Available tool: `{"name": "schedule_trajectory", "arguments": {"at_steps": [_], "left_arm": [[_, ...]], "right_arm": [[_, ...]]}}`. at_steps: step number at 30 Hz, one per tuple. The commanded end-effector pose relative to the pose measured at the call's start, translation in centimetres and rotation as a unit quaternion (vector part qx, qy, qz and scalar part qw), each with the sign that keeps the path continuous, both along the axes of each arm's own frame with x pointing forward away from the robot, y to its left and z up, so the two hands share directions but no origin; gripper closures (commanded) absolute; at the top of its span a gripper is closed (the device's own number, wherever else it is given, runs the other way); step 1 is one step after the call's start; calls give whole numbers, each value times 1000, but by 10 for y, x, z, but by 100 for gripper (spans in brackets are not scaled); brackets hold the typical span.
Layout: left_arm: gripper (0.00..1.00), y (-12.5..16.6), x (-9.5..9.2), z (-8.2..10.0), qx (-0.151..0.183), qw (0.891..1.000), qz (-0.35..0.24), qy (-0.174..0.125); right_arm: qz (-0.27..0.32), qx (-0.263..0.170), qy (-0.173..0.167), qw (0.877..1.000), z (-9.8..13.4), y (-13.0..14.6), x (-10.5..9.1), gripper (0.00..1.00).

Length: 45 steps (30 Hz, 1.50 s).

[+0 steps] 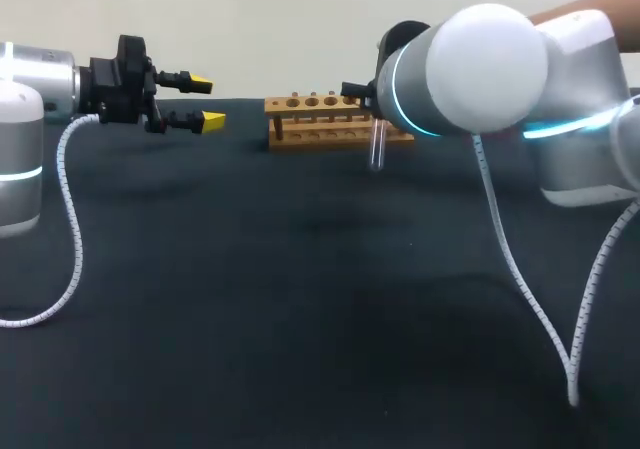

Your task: Grasp the test tube, adjust it, and insert it.

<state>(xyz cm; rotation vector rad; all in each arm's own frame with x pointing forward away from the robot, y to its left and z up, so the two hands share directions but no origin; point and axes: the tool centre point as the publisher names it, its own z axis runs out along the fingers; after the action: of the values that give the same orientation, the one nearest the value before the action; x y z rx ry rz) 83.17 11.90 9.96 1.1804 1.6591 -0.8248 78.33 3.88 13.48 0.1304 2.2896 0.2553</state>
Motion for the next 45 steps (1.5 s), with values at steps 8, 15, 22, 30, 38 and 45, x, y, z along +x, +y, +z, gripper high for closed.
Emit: {"name": "schedule_trajectory", "arguments": {"at_steps": [8,15,22,30,38,45], "left_arm": [[0,1,-1,-1,-1,1000,0,-2],[0,1,-1,-1,-1,1000,0,-2],[0,1,-1,-1,-1,1000,0,-2],[0,1,-1,-1,-1,1000,0,-2],[0,1,-1,-1,-1,1000,0,-2],[0,1,-1,-1,-1,1000,0,-2]], "right_arm": [[-27,2,-123,992,-2,-1,-2,100],[-27,2,-123,992,-2,-1,-2,100],[-27,2,-123,992,-2,-1,-2,100],[-27,2,-123,992,-2,-1,-2,100],[-27,2,-123,992,-2,-1,-2,100],[-9,-9,-93,996,-10,2,6,100]]}}
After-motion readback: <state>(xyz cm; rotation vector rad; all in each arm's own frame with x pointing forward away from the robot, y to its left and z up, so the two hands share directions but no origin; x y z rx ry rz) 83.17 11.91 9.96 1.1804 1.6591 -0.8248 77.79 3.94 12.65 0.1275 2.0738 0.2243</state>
